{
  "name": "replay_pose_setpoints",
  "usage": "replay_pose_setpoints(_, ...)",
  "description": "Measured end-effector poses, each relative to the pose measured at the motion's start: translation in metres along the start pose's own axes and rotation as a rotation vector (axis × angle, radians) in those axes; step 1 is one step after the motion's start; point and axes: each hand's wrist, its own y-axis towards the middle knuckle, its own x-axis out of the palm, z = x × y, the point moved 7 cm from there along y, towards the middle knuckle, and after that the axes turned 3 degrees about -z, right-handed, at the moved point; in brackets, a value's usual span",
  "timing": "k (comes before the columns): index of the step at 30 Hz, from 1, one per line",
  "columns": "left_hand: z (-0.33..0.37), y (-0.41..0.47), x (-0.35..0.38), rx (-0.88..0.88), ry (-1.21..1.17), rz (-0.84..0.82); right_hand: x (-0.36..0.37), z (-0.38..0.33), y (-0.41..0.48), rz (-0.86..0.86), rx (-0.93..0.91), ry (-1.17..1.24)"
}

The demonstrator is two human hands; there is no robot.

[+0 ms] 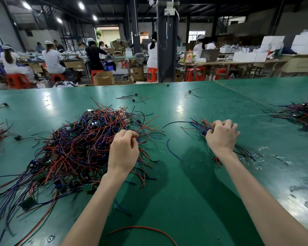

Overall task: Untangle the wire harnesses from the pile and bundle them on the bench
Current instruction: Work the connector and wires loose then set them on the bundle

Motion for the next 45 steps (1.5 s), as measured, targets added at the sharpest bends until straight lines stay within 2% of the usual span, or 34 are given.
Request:
replay_pose_setpoints(2,-0.003,-0.002,-0.002,-0.007,0.178,0.042,-0.001,-0.015,-0.008,0.006,-0.060,0.033)
replay_pose_setpoints(3,-0.008,-0.003,0.002,-0.055,0.280,0.007,0.001,-0.023,-0.013,-0.017,-0.097,0.044)
replay_pose_setpoints(5,-0.022,-0.005,0.011,-0.194,0.444,-0.153,0.010,-0.042,-0.026,-0.076,-0.192,0.053)
replay_pose_setpoints(7,-0.031,-0.007,0.018,-0.260,0.529,-0.280,0.021,-0.060,-0.042,-0.139,-0.292,0.053)
replay_pose_setpoints(14,-0.030,-0.005,0.015,-0.239,0.464,-0.264,0.044,-0.096,-0.083,-0.290,-0.502,0.096)
replay_pose_setpoints(19,-0.031,-0.002,0.008,-0.236,0.342,-0.204,0.039,-0.102,-0.090,-0.293,-0.527,0.169)
replay_pose_setpoints(26,-0.020,0.000,0.007,-0.142,0.321,-0.150,0.037,-0.110,-0.099,-0.315,-0.551,0.276)
replay_pose_setpoints(31,-0.031,0.001,0.007,-0.225,0.527,-0.257,0.039,-0.115,-0.106,-0.376,-0.553,0.334)
replay_pose_setpoints(34,-0.034,0.003,0.003,-0.228,0.546,-0.278,0.040,-0.115,-0.108,-0.391,-0.552,0.339)
replay_pose_setpoints(38,-0.038,0.004,-0.001,-0.246,0.557,-0.398,0.040,-0.115,-0.109,-0.392,-0.546,0.362)
replay_pose_setpoints(41,-0.036,0.009,-0.019,-0.255,0.419,-0.276,0.041,-0.116,-0.109,-0.392,-0.549,0.361)
replay_pose_setpoints(45,-0.022,0.026,-0.061,-0.137,0.287,0.102,0.042,-0.117,-0.108,-0.395,-0.548,0.363)
